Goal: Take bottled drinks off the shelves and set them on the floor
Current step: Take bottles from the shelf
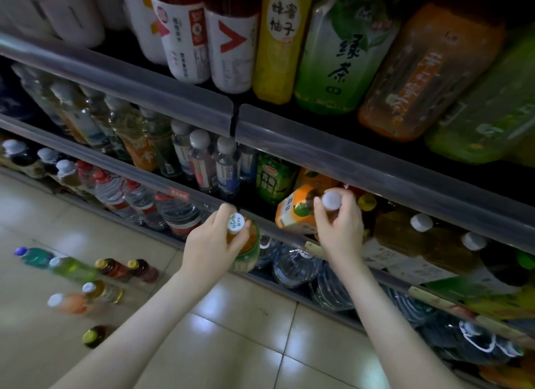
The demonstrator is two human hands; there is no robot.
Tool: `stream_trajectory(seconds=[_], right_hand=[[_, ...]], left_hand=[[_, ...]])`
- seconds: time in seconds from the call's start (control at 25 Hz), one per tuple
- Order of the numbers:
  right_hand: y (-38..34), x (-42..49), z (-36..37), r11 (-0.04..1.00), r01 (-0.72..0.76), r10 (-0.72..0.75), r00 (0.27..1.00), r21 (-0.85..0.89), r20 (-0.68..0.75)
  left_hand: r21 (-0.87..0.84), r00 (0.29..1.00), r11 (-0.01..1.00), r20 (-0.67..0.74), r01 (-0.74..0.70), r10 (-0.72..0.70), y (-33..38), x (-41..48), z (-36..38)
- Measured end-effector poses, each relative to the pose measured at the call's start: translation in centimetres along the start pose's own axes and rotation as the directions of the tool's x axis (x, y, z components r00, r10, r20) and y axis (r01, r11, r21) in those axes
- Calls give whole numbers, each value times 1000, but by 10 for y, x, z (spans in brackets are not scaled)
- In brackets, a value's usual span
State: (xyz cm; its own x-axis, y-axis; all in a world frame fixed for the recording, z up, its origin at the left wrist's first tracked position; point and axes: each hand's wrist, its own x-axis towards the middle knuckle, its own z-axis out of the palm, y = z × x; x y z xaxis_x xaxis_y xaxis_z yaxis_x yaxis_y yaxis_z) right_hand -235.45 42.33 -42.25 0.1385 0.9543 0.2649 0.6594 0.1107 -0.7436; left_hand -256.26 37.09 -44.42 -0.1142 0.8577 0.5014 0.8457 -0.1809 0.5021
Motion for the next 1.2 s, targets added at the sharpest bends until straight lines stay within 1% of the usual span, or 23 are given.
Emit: stream_trajectory(seconds=[0.16, 0.28, 0.36, 0.4, 0.48, 0.56, 0.6, 0.68, 0.76, 0.84, 0.92, 0.96, 1.0, 1.04, 1.12, 1.2], right_hand=[[13, 19, 20, 993, 8, -8, 1000, -122, 6], [24, 24, 34, 974, -41, 64, 993, -225, 98], [26, 33, 38, 977, -89, 118, 983, -196, 141], [25, 37, 37, 974, -90, 125, 979, -208, 163], [23, 38, 35, 944, -35, 112, 970, -328, 218], [14, 29, 25, 921, -69, 177, 951, -382, 255], [7, 21, 18, 928, -96, 206, 937, -360, 281], [-17, 2, -1, 970, -101, 181, 908, -222, 378], [-47, -12, -30, 995, -96, 86, 859, -6, 504], [-79, -22, -66, 985, -78, -35, 791, 157, 611], [-104, -29, -95, 975, -57, -107, 727, 216, 678], [-115, -30, -103, 974, -67, -104, 714, 215, 692], [-127, -30, -114, 973, -93, -77, 732, 211, 677], [-138, -29, -123, 967, -131, -41, 768, 219, 639], [-156, -24, -143, 951, -173, 10, 847, 258, 531], [-166, -18, -167, 942, -184, 46, 900, 282, 433]], left_hand=[[-13, 1000, 1000, -18, 18, -18, -3, -2, 4], [-34, 999, 999, -18, 28, -29, 0, 1, 7], [-55, 999, 998, -1, 36, -36, 2, 3, 8], [-59, 999, 997, 10, 41, -41, 5, 4, 7], [-57, 998, 997, 27, 50, -48, 12, 4, 5], [-61, 998, 997, 46, 46, -43, 23, 7, -3], [-66, 998, 997, 52, 34, -30, 30, 11, -10], [-81, 997, 996, 74, 23, -17, 44, 20, -28], [-109, 992, 993, 119, 41, -27, 63, 32, -52], [-149, 987, 988, 161, 43, -19, 88, 49, -83], [-179, 980, 984, 197, 15, 21, 115, 68, -114], [-188, 977, 982, 205, -20, 59, 129, 78, -128], [-202, 972, 977, 206, -69, 112, 144, 90, -143], [-223, 962, 968, 218, -112, 161, 160, 100, -156], [-294, 937, 946, 272, -135, 218, 191, 119, -180], [-360, 913, 921, 310, -146, 266, 218, 135, -196]])
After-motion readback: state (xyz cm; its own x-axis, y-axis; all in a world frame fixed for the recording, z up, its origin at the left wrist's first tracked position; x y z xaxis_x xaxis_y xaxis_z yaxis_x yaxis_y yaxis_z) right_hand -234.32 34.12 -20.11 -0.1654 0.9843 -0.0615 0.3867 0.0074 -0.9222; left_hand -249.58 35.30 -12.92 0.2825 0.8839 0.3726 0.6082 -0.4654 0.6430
